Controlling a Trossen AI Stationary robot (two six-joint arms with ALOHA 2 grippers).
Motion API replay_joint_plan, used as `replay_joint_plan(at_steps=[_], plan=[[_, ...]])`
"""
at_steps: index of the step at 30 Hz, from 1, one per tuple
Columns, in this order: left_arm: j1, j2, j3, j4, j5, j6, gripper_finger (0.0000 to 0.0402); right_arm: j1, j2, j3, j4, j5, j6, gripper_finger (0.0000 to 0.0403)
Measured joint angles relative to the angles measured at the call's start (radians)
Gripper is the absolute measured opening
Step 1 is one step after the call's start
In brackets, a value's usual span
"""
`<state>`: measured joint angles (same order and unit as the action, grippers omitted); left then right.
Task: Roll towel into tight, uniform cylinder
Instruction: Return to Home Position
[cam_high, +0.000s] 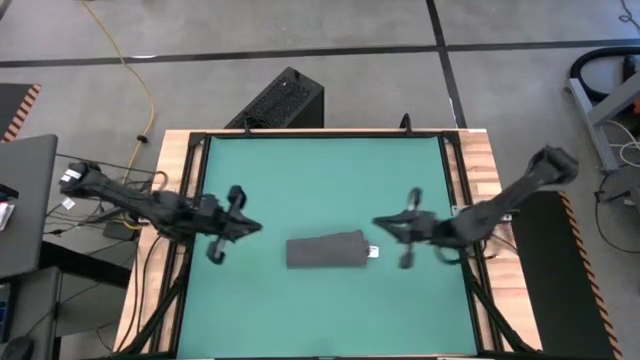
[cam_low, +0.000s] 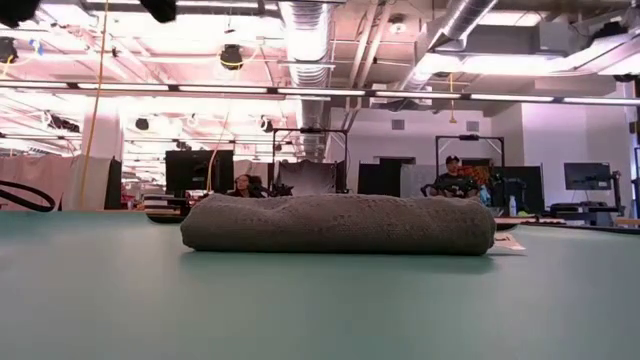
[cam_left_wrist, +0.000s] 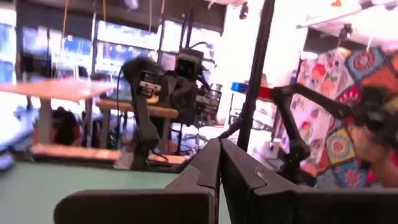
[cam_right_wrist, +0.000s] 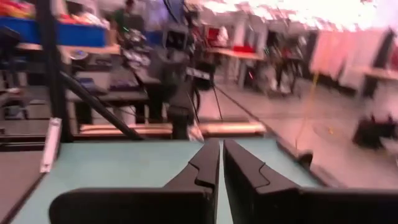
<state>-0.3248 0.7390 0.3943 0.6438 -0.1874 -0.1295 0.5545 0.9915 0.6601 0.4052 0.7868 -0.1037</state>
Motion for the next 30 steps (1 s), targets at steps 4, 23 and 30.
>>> replay_joint_plan(at_steps=[4,23,30], plan=[[-0.001,-0.21,0.0,-0.161,-0.088,0.074,0.0,0.054,-0.214,0.0,-0.19,0.014,-0.038,0.0046],[0.0,-0.69,-0.206,-0.499,-0.169,0.061,0.0,-0.083,-0.49,-0.551,0.226,-0.237,0.108,0.0047],[0.0,-0.69,-0.326,-0.391,-0.031,0.053,0.0,-0.104,-0.488,-0.648,0.343,-0.367,0.119,0.0047]])
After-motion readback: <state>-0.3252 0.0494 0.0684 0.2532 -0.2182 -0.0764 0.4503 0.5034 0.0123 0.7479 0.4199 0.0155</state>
